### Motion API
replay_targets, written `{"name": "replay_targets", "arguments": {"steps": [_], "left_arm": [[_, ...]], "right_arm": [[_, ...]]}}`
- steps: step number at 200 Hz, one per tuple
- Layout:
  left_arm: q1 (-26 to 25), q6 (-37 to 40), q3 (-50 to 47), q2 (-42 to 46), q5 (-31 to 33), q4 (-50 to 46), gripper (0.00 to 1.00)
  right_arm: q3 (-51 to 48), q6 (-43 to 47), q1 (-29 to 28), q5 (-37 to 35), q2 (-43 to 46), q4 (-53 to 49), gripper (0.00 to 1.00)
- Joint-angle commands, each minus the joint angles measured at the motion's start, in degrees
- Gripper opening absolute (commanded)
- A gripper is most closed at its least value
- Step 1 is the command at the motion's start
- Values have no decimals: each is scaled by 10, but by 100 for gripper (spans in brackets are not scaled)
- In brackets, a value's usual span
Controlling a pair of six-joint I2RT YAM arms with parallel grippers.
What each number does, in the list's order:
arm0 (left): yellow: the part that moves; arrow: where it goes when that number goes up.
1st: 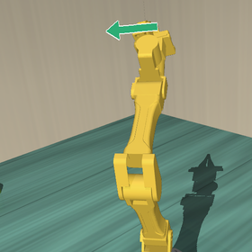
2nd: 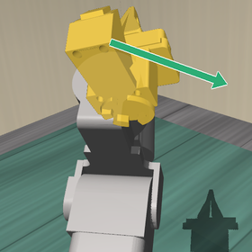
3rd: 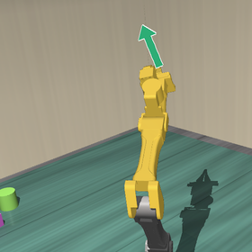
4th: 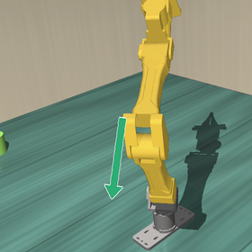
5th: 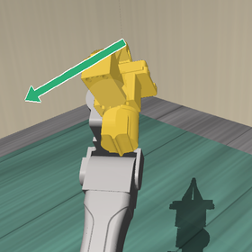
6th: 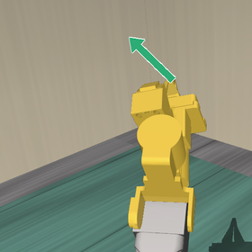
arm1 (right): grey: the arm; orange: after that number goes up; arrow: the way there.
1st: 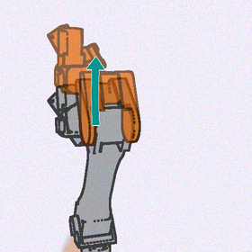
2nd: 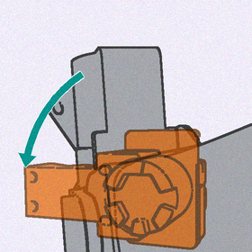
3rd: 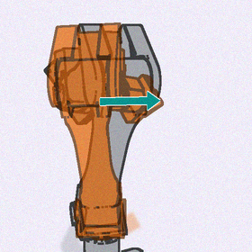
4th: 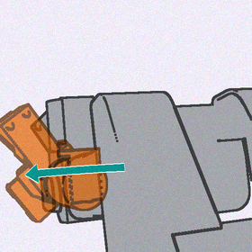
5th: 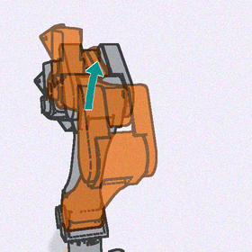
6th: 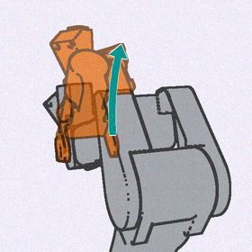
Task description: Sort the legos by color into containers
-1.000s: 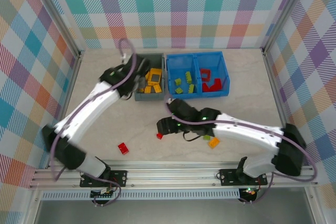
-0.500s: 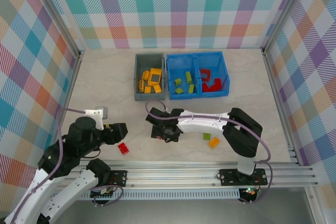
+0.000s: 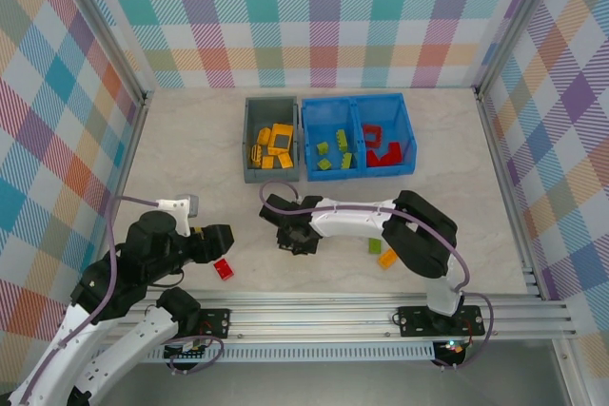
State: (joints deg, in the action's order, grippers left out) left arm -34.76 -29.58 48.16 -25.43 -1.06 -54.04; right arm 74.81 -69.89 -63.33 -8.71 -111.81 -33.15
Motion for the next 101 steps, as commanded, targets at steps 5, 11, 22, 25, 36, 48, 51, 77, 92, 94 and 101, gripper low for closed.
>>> {"name": "replay_targets", "arguments": {"steps": [5, 11, 22, 25, 36, 48, 51, 77, 92, 94, 101], "left_arm": [[-5, -3, -5, -6, -35, 9, 72], [-5, -5, -4, -12, -46, 15, 72], [-5, -12, 4, -31, -69, 33, 71], [-5, -15, 7, -38, -73, 38, 71], [-5, -26, 21, -69, -93, 63, 69], [-14, -40, 37, -107, -105, 100, 68], [-18, -44, 41, -116, -105, 109, 68], [-110, -46, 98, -227, -34, 186, 67], [-167, -35, 146, -308, 16, 216, 68], [-172, -35, 153, -318, 24, 219, 68], [-187, -35, 170, -352, 42, 235, 67]], "right_arm": [[5, 8, 1, -35, 47, -28, 19], [3, 16, 2, -49, 65, -38, 19], [-1, 37, 5, -78, 103, -62, 19], [-2, 44, 7, -85, 114, -67, 19], [-6, 74, 22, -109, 152, -96, 18], [-9, 112, 51, -131, 200, -126, 18], [-10, 124, 61, -134, 212, -132, 18], [10, 236, 172, -133, 274, -168, 19], [40, 294, 237, -137, 270, -181, 20], [43, 300, 246, -138, 268, -182, 20], [59, 325, 275, -139, 256, -180, 20]]}}
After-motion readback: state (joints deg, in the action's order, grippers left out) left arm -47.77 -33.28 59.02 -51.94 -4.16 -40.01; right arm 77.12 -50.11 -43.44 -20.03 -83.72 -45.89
